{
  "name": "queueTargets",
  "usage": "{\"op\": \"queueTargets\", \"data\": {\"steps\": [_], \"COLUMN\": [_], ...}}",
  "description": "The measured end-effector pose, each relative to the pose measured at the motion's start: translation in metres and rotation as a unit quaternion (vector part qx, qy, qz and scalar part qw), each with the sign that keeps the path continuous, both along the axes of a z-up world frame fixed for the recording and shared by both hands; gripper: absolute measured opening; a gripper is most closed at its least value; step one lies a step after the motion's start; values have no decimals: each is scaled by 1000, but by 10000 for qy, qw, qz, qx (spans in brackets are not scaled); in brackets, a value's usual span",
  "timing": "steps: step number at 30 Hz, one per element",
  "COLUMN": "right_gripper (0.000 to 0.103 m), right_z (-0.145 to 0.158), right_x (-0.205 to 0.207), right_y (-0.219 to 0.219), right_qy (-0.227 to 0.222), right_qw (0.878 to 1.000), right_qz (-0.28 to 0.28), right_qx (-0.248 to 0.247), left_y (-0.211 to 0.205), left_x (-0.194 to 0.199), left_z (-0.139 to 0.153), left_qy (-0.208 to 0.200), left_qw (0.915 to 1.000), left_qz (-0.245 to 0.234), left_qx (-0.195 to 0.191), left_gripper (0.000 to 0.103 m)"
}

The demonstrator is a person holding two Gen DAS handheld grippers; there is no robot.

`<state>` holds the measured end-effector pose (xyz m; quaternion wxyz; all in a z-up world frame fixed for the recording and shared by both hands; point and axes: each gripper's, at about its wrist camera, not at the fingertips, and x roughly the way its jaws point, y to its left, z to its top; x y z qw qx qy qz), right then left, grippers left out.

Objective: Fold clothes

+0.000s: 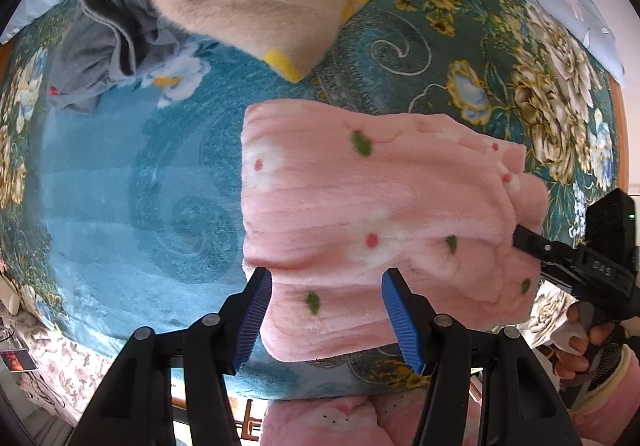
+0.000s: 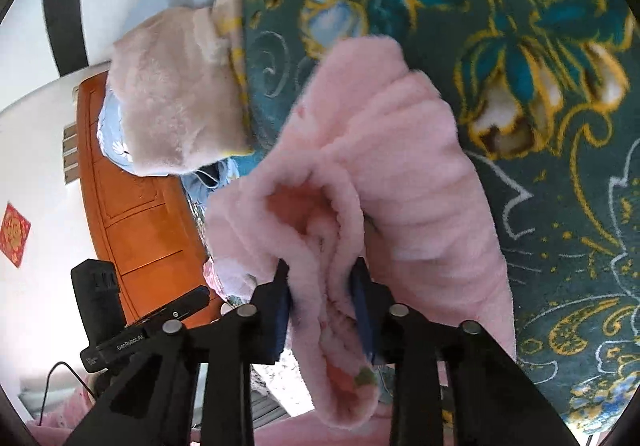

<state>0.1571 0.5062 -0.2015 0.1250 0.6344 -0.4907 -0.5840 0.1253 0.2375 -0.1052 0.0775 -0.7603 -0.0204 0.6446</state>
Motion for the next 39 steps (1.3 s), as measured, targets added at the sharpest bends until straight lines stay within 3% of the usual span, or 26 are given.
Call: {"op": "queueTargets", "data": {"steps": [6, 16, 20, 26, 29, 31, 33, 39], "right_gripper": [25, 25, 32, 33, 33, 33, 33, 27], "right_z": [43, -9, 7, 66, 79, 75, 56, 4], "right_x": [3, 16, 8, -11, -35, -49, -57, -63], "right_y": [27, 46, 46, 60, 30, 12, 0, 12], "right_qy": [509, -438, -417, 214, 590, 666, 467, -293], "right_qw": [9982, 9961, 9956, 9838, 9821, 9793, 9769, 9749], "right_qz": [-291, -503, -2, 259, 803, 1166, 1332, 891], "right_qx": [115, 580, 835, 1762, 1598, 1514, 1605, 2021], "left_y": [-5, 9, 13, 25, 35, 39, 40, 28], "left_x": [0, -6, -15, -24, -25, -26, -30, -48], "left_z": [3, -2, -7, -9, -19, -27, -36, -70], "left_qy": [83, 130, 187, 336, 256, 213, 214, -28], "left_qw": [9999, 9998, 9997, 9985, 9979, 9974, 9972, 9995], "left_qz": [91, -126, -94, -311, -501, -608, -667, -287], "left_qx": [70, 89, 155, 301, 321, 309, 252, 94], "left_gripper": [61, 61, 61, 61, 61, 61, 61, 62]}}
